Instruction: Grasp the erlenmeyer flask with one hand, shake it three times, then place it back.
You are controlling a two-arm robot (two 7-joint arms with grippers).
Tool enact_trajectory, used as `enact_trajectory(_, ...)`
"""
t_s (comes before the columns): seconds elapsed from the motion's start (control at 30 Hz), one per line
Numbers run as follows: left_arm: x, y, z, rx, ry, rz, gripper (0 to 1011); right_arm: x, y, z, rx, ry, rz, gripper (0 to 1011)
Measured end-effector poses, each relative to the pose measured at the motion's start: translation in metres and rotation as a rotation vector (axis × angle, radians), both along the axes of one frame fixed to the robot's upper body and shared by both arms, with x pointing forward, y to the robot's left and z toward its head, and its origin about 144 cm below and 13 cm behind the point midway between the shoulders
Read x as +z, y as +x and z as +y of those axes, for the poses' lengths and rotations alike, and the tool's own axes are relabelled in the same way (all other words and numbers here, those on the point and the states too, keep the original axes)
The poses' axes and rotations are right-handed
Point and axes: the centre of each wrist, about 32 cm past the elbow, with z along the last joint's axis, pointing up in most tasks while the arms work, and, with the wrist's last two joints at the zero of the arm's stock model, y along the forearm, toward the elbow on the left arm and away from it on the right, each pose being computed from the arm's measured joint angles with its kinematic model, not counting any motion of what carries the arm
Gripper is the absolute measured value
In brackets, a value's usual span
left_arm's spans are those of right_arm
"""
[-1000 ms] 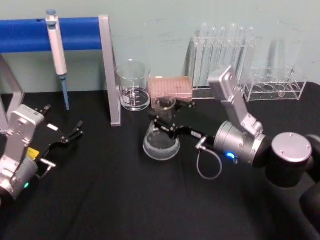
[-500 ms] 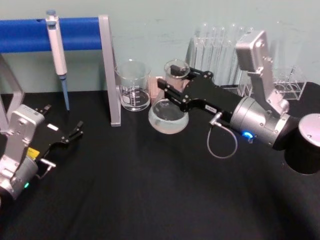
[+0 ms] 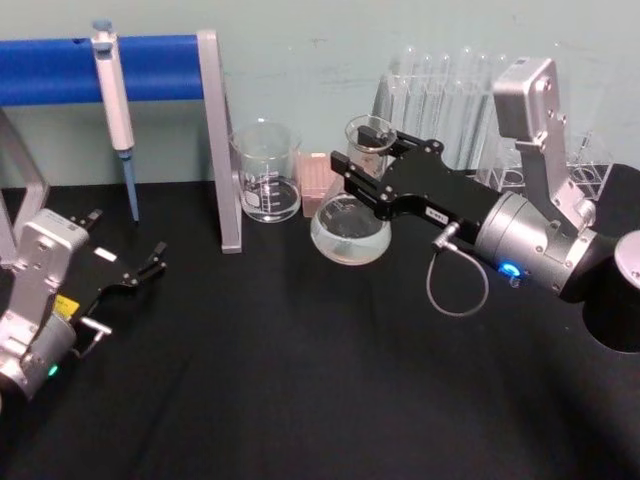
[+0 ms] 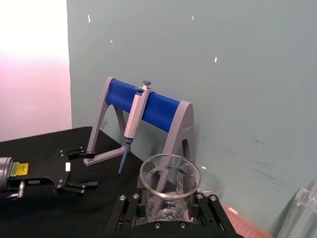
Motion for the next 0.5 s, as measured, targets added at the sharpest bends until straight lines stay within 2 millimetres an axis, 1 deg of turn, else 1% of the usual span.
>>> enact_trajectory(0.5,0.0000,0.0000,0.0000,0.000,0.000,0.000,1001,-0.0018,-0.0005,-0.0040,-0.012,0.003,0.002,452)
